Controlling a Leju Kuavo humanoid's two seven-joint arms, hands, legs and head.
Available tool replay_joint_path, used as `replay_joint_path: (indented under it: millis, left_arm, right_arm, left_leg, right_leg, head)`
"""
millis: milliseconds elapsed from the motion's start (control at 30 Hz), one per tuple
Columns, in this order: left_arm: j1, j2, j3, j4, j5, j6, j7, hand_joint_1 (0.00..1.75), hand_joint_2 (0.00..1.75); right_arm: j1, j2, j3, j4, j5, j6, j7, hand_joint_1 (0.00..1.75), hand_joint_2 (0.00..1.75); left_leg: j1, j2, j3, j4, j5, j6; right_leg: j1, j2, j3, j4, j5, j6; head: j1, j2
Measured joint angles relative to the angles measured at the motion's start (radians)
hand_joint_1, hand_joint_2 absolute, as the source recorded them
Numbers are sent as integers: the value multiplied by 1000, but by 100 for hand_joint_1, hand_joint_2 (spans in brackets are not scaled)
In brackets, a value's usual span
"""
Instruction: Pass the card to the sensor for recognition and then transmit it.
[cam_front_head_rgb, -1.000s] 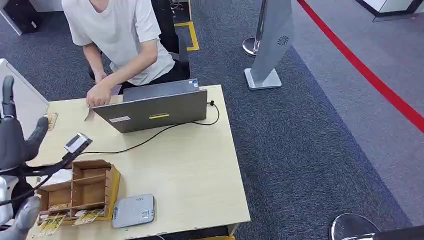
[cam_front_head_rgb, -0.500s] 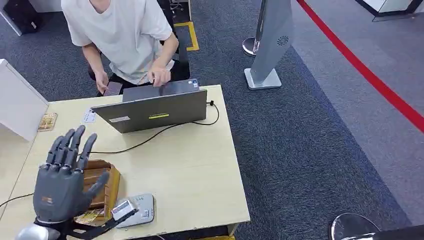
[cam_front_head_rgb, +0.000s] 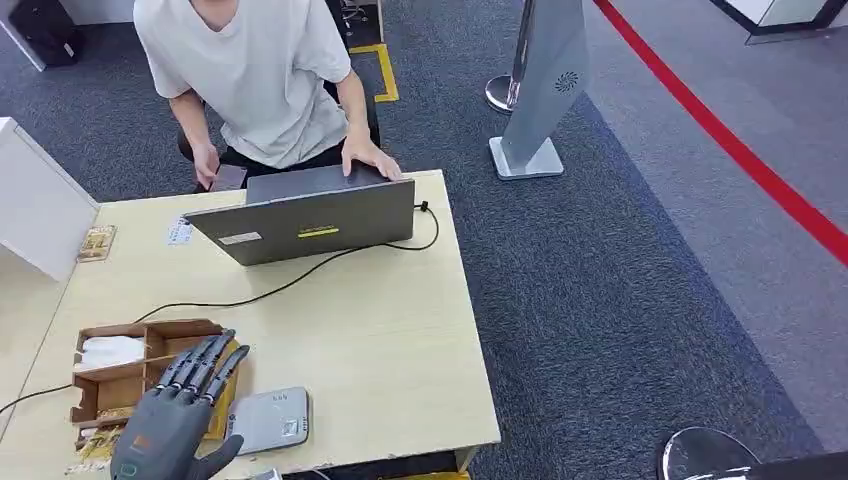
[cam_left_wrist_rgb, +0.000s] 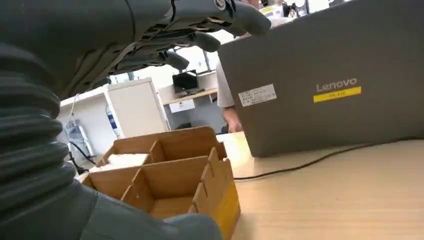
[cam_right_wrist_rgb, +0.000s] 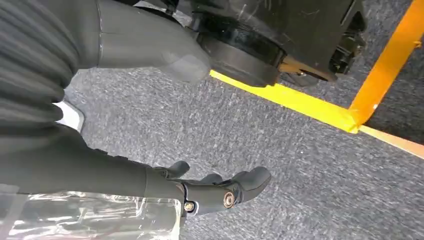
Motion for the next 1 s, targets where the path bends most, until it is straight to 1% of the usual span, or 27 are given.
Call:
replay_joint_path:
  millis: [133,300,467,567,800,1000]
  left_arm:
    - [27,35,-14,0,16,14,60,0,175]
    - [47,67,-28,-2,34,26,109,0,175]
    - [65,80,-29,-11,43,43,171,0,175]
    - [76,87,-28,-19,30,56,209,0,175]
    - [86,91,-29,-24,21,60,223,0,175]
    - [112,94,-28,-42,-9,87,333,0,175]
  right_arm:
    - [-3,0,0,4,-14,0,-3,0,175]
    - [-5,0,0,8,-14,0,-4,0,175]
    - [-10,0,0,11,-13,0,-1,0,175]
    - [-10,0,0,12,-13,0,0,0,175]
    - [-11,0,0,15,-13,0,3,0,175]
    - [-10,0,0,15,4,0,21,0,175]
  left_leg:
    - [0,0,0,0,0,0]
    - [0,0,0,0,0,0]
    - [0,0,0,0,0,0]
    - [0,0,0,0,0,0]
    - [0,0,0,0,0,0]
    - [0,0,0,0,0,0]
  right_leg:
    - [0,0,0,0,0,0]
    - [0,0,0,0,0,0]
    - [0,0,0,0,0,0]
    - [0,0,0,0,0,0]
    - [0,0,0,0,0,0]
    - [0,0,0,0,0,0]
  head:
    - [0,0]
    - [0,0]
    - [0,0]
    - [0,0]
    - [0,0]
    - [0,0]
